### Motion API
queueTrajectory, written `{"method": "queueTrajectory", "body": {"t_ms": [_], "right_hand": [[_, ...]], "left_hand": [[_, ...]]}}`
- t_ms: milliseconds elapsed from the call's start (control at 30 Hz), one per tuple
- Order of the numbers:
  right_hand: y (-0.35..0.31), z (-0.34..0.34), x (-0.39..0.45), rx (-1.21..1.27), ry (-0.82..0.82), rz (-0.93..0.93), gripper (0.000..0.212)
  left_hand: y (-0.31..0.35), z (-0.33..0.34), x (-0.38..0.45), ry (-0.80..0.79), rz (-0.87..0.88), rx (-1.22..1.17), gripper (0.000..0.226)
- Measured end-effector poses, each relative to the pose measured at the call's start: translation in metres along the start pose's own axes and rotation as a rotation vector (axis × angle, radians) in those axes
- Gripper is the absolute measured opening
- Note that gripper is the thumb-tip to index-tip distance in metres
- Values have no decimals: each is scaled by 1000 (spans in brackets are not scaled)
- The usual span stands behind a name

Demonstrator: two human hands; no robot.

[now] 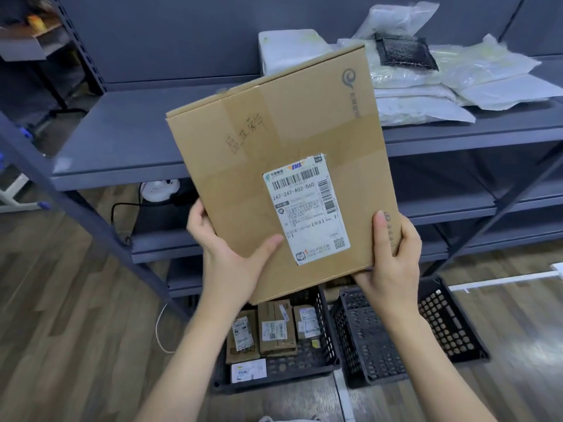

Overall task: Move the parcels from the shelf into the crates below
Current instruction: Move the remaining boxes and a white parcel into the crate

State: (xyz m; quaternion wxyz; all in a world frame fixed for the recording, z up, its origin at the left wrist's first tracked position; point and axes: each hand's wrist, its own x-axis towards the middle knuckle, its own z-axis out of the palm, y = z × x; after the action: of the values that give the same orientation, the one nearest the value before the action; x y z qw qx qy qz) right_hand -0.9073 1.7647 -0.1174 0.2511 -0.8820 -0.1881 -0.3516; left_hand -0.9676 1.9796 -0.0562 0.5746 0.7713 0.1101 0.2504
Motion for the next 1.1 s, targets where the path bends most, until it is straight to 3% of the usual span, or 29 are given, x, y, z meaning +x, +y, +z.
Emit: {"method": "queueTrajectory", "body": {"t_ms": [133,267,467,667,833,1100], "right_hand": [[-9,3,4,-20,40,24,110],[-15,3,9,-24,59,21,103],[-25,8,10,-26,95,44,101],[-25,12,4,-57,22,72,101],[-25,13,-3,-24,-29,78,116],[-31,16,-2,-11,-32,68,114]], "left_hand": [[-10,0,-29,-97,-75,131,134],[-20,-1,-37,-112,56,368,129],[-26,-5,-25,-62,181,513,115],[-32,-12,-22,-139,173,516,120],[-34,-18,-18,-156,207,501,117],[-34,-24,-17,-134,229,547,121]]}}
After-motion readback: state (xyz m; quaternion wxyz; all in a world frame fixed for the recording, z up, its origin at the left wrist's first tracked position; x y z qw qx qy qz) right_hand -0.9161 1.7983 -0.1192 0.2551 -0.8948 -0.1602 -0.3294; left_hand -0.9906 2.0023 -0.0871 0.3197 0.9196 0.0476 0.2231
